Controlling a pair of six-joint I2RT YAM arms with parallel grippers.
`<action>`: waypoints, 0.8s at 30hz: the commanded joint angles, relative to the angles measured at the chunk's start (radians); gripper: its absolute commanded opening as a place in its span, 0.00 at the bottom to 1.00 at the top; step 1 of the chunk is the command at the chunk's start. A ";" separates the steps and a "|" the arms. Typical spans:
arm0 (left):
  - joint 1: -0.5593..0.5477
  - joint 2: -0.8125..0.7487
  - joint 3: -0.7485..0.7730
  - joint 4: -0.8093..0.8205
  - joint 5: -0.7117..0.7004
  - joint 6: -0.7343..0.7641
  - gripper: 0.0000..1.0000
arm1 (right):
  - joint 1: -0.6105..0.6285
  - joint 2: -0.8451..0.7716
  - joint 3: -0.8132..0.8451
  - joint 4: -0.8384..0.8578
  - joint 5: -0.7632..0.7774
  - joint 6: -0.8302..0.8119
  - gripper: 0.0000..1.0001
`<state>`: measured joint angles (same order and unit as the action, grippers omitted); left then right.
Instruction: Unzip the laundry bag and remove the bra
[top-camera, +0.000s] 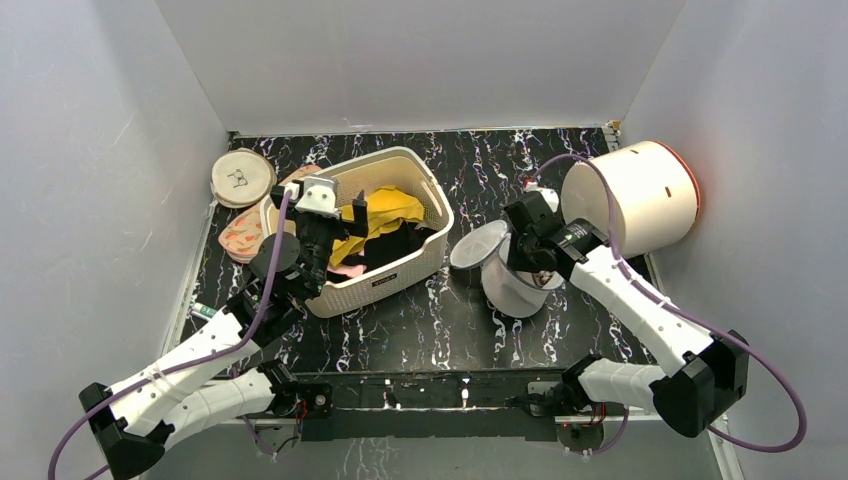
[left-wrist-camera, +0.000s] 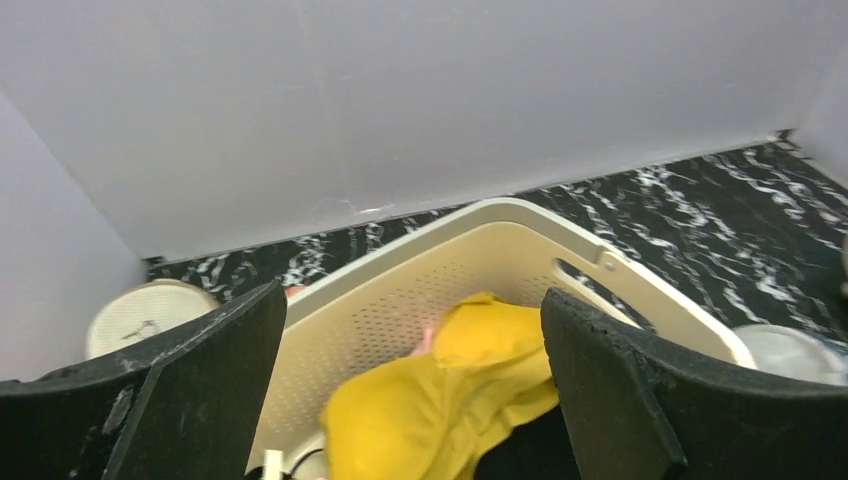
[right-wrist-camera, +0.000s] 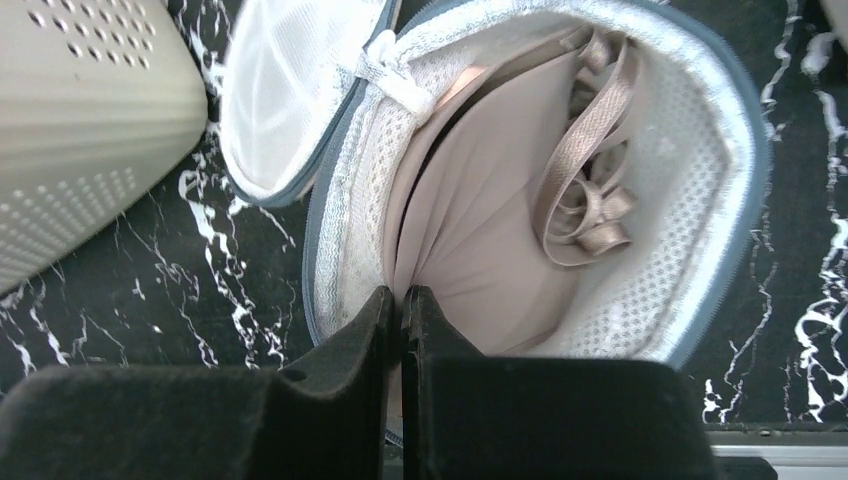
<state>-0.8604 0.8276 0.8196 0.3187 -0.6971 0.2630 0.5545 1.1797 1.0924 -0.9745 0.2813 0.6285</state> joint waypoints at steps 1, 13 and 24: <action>0.003 0.008 0.068 -0.158 0.155 -0.257 0.97 | 0.015 -0.004 -0.066 0.129 -0.136 -0.063 0.00; -0.001 0.049 -0.012 -0.100 0.796 -0.815 0.78 | 0.019 -0.121 -0.176 0.197 -0.229 -0.070 0.40; -0.198 0.282 -0.045 -0.056 0.617 -0.927 0.62 | 0.019 -0.142 -0.140 0.213 -0.067 -0.022 0.52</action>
<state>-1.0058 1.0561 0.7765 0.2115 -0.0055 -0.5846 0.5724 1.0443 0.9051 -0.8227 0.1143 0.5819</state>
